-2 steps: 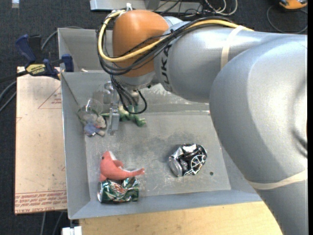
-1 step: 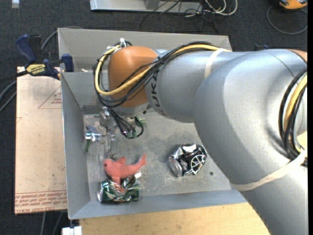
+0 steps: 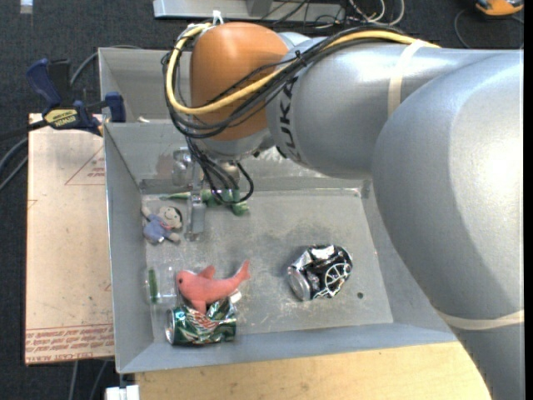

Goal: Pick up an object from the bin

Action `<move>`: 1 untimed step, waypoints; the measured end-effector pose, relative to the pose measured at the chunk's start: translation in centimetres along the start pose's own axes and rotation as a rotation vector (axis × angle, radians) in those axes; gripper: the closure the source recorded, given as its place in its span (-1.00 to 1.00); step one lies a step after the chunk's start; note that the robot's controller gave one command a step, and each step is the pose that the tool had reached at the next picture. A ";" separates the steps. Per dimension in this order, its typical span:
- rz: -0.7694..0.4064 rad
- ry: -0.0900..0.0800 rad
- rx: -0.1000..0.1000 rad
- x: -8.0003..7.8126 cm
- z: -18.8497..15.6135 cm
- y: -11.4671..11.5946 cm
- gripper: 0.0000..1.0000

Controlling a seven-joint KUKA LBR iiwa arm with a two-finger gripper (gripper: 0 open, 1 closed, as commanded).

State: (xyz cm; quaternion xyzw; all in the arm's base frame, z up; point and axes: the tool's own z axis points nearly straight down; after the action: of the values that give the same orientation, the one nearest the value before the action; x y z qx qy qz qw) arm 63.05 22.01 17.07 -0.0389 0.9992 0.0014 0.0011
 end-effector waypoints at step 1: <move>-0.425 -0.004 0.000 2.3 5.9 -5.6 -1.00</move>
Offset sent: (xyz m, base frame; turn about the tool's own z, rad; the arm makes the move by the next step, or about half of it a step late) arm -0.0883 -0.0455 -0.0829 -0.1885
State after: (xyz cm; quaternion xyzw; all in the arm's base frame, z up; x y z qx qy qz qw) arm 61.17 16.30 11.17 -0.2487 0.9686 0.0011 0.0035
